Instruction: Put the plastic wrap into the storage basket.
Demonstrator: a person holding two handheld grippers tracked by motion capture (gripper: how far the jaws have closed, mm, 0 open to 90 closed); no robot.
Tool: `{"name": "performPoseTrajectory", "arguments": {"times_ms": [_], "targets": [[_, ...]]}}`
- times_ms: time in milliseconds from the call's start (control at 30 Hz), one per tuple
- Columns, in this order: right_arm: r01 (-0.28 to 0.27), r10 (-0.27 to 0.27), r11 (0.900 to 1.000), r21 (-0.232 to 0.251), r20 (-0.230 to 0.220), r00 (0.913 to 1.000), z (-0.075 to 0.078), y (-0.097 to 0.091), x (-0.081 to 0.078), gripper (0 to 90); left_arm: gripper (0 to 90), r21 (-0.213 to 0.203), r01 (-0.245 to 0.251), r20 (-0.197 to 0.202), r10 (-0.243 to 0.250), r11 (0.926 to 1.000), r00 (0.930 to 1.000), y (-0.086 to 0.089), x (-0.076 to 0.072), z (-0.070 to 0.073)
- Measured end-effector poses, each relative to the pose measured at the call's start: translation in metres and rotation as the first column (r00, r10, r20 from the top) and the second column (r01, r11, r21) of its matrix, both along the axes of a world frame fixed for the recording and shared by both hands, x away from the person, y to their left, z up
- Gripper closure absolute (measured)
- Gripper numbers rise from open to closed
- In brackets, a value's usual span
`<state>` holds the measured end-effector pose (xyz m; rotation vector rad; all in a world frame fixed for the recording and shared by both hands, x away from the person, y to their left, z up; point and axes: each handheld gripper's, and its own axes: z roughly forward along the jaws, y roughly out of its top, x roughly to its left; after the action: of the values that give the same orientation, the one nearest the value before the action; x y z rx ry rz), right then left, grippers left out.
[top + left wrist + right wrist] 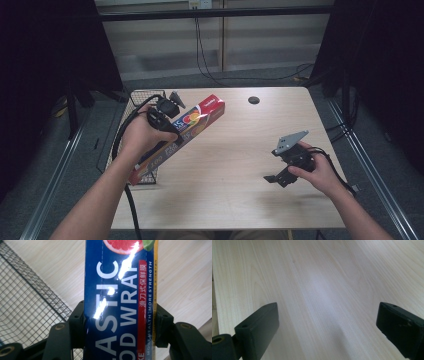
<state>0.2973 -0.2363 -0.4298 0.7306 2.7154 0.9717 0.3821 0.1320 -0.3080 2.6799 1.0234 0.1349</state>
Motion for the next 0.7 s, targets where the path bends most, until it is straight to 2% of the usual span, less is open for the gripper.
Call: {"name": "performPoseTrajectory", "arguments": {"times_ms": [233, 400, 433, 600, 700], "targets": [[-0.001, 0.001, 1.0000, 0.005, -0.015, 0.9999, -0.001, 0.001, 0.000, 4.2, 43.3, -0.001, -0.024, -0.004, 0.024, 0.9997, 0.9997, 0.011, 0.001, 0.003], [-0.001, 0.001, 1.0000, -0.005, -0.006, 1.0000, -0.001, 0.002, 0.000, 4.2, 43.3, -0.007, -0.064, -0.001, 0.064, 0.9979, 0.9979, 0.019, 0.002, 0.003], [-0.004, 0.004, 1.0000, -0.004, -0.005, 1.0000, -0.002, 0.002, -0.001, 4.2, 43.2, -0.018, -0.080, 0.003, 0.080, 0.9966, 0.9968, 0.020, 0.001, 0.002], [-0.012, 0.012, 0.9999, 0.009, -0.010, 0.9999, -0.003, 0.003, -0.001, 4.2, 43.2, -0.014, -0.102, -0.004, 0.102, 0.9946, 0.9947, 0.029, 0.004, 0.002], [-0.016, 0.016, 0.9998, -0.013, -0.004, 0.9999, -0.003, 0.003, -0.001, 4.2, 43.1, -0.009, -0.113, -0.011, 0.113, 0.9936, 0.9936, 0.034, 0.006, 0.002]]}}
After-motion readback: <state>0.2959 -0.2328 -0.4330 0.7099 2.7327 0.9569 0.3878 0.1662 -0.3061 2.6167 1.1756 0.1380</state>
